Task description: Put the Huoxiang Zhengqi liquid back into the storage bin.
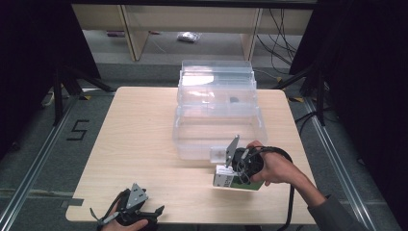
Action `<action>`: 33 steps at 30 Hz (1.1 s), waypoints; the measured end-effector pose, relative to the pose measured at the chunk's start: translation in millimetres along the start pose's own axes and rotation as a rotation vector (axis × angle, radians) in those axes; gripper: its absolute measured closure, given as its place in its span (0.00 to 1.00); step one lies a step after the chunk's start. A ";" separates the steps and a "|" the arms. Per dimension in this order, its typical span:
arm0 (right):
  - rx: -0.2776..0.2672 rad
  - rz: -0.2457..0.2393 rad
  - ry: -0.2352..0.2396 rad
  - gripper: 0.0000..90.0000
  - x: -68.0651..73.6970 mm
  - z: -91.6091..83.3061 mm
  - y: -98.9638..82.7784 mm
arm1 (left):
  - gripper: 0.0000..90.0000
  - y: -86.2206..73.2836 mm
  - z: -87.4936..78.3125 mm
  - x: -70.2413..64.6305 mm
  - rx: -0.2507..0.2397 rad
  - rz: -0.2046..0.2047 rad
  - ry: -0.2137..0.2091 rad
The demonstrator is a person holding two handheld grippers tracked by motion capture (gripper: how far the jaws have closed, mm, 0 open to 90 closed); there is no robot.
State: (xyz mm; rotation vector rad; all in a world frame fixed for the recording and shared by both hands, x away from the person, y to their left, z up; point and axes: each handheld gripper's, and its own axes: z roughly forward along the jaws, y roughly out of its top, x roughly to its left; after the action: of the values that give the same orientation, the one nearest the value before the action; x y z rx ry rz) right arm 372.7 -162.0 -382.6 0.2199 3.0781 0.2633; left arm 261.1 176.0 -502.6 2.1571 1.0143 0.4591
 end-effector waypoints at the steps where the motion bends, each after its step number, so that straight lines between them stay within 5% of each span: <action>1: 0.002 -0.024 -0.008 0.71 -2.2 -5.3 1.5 | 0.17 -0.2 1.1 -1.0 -0.017 -0.018 0.001; 10: -0.014 -0.091 0.012 0.71 -12.5 -26.1 9.6 | 0.17 -0.1 -1.0 0.7 0.008 0.009 -0.004; 15: -0.020 -0.051 0.010 0.71 -16.3 -35.8 13.3 | 0.17 -0.8 1.2 -0.7 -0.020 -0.025 0.006; 16: -0.029 -0.098 0.009 0.71 -20.1 -36.5 14.6 | 0.17 -1.0 0.8 -0.8 -0.016 -0.026 0.006; 20: -0.032 -0.064 0.011 0.71 -22.8 -43.3 18.2 | 0.17 -0.6 -0.3 -0.7 -0.010 -0.025 0.008; 30: -0.062 -0.090 -0.009 0.72 -39.0 -68.8 29.2 | 0.17 -0.8 -1.4 0.3 0.004 -0.014 -0.003; 31: -0.048 -0.050 -0.012 0.72 -38.3 -71.4 29.3 | 0.17 -0.9 -1.1 0.5 0.002 -0.010 -0.005; 33: -0.053 -0.055 -0.011 0.72 -48.4 -77.1 31.8 | 0.17 -1.1 -1.5 0.9 0.008 -0.003 -0.006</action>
State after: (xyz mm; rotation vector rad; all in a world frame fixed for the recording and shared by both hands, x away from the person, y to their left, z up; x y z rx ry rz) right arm 420.6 -150.8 -299.6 0.1345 3.0567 0.3389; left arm 260.2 177.8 -502.4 2.1628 1.0178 0.4477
